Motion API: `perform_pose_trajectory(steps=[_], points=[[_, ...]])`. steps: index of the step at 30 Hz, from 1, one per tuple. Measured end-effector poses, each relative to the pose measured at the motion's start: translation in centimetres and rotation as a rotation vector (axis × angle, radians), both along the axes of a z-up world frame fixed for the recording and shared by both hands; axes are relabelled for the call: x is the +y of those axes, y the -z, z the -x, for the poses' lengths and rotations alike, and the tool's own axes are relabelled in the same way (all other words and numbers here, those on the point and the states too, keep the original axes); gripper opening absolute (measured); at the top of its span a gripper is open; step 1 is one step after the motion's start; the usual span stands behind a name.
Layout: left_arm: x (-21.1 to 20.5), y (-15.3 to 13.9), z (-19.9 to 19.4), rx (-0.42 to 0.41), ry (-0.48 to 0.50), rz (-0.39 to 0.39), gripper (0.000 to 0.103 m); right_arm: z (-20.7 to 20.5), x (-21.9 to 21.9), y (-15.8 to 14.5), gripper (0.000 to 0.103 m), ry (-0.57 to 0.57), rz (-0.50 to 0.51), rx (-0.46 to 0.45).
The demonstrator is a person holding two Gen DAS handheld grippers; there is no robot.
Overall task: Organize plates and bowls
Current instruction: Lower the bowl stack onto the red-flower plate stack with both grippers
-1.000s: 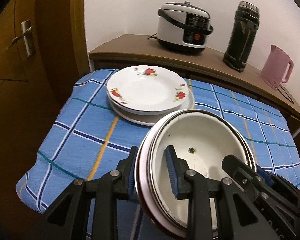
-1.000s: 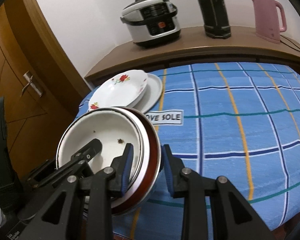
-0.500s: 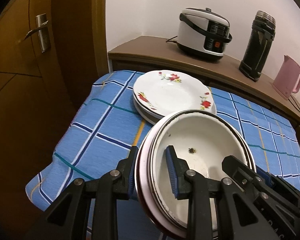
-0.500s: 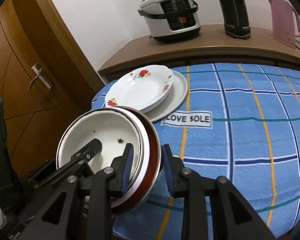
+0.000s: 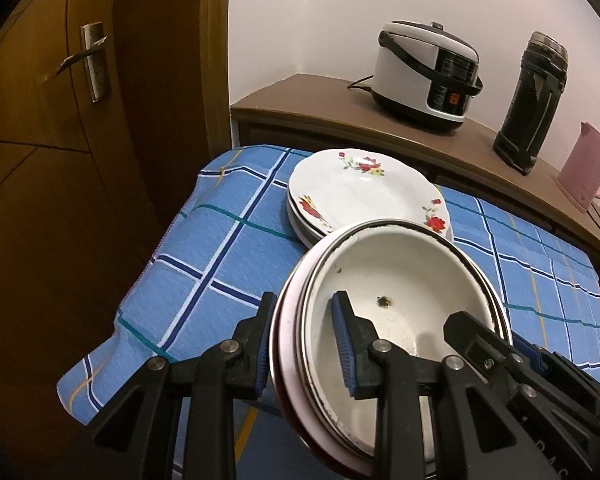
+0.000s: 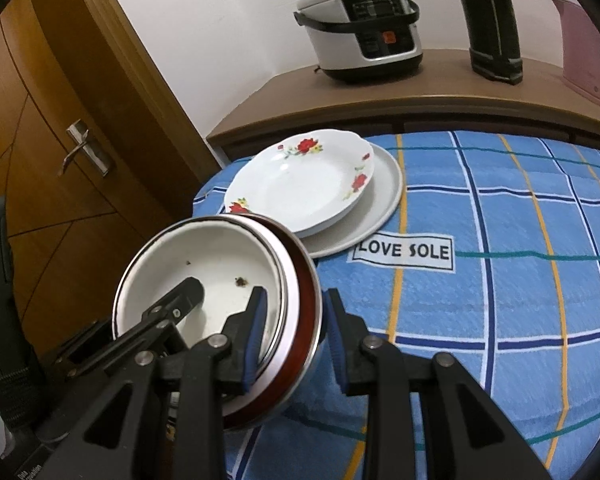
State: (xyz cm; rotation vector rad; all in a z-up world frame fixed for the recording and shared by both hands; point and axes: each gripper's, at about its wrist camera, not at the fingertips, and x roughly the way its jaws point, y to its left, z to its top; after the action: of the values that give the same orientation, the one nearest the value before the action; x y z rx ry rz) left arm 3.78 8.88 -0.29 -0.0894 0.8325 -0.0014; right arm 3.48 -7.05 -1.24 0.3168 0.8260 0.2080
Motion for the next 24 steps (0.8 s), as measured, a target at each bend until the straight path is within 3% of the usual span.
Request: perform_pose_trajectory(steps=[24], points=[[0.7, -1.8, -3.4, -0.04, -0.023, -0.01, 0.031, -3.2, 0.8, -1.2, 0.03, -0.029, -0.017, -0.035]])
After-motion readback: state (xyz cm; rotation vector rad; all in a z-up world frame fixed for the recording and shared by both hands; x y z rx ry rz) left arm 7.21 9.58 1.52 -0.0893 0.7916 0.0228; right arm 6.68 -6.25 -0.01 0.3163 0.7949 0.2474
